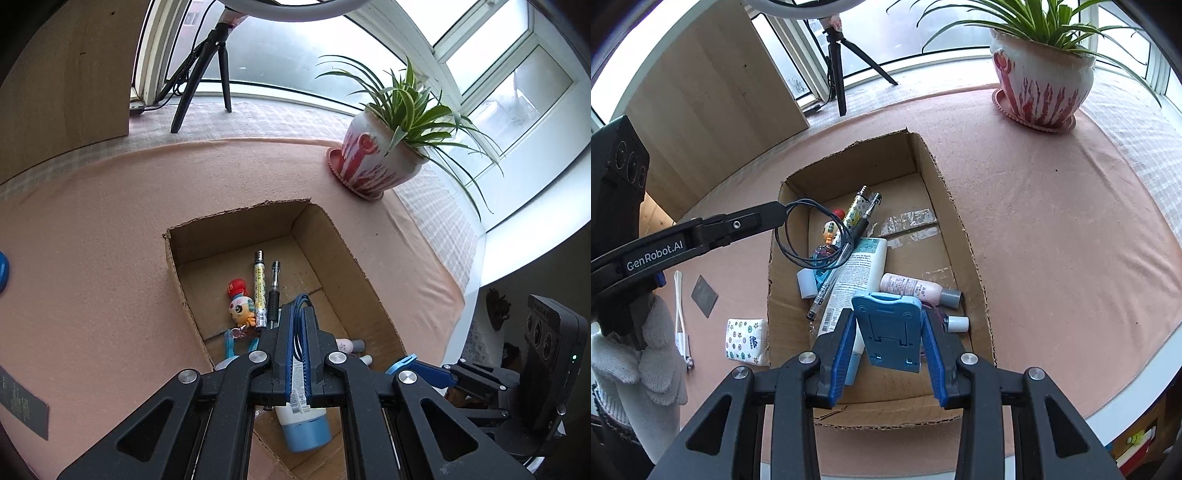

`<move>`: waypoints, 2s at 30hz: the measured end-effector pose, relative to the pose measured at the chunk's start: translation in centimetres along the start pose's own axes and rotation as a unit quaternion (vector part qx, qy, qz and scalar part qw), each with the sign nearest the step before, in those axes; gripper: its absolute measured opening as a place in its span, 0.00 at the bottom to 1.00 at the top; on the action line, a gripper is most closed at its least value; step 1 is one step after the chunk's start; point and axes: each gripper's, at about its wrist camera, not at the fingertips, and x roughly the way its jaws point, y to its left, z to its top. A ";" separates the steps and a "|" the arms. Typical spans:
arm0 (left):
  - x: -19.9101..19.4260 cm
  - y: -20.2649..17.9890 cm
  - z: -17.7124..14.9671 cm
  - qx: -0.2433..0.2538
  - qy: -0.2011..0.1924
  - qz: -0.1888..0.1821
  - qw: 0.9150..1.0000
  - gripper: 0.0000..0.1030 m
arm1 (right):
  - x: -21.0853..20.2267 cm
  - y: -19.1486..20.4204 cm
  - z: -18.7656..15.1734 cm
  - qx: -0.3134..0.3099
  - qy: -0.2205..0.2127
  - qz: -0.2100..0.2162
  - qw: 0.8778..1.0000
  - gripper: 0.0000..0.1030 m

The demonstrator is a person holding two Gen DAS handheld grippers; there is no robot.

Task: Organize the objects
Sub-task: 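Open the right tool to drop the phone stand into the box while the left tool drops the card, then move both tools to the white charger and close the left tool on it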

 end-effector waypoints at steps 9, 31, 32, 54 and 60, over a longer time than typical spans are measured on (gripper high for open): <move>-2.0 1.7 -0.9 -0.023 -0.010 0.029 0.999 0.50 | -0.4 1.4 -0.3 -0.024 -0.013 0.006 1.000 0.48; -20.2 17.7 -13.1 -0.163 -0.076 0.161 0.970 0.57 | 1.3 15.5 -1.8 -0.130 -0.034 0.104 0.985 0.49; -21.0 18.8 -14.0 -0.176 -0.078 0.165 0.967 0.57 | 1.6 16.3 -1.9 -0.135 -0.027 0.114 0.984 0.49; -21.6 32.7 -22.8 -0.330 -0.069 0.111 0.935 0.53 | 11.4 30.8 -7.6 -0.173 0.166 0.214 0.947 0.48; -20.4 32.7 -22.1 -0.328 -0.064 0.090 0.938 0.33 | 14.3 31.5 -7.2 -0.134 0.203 0.227 0.943 0.45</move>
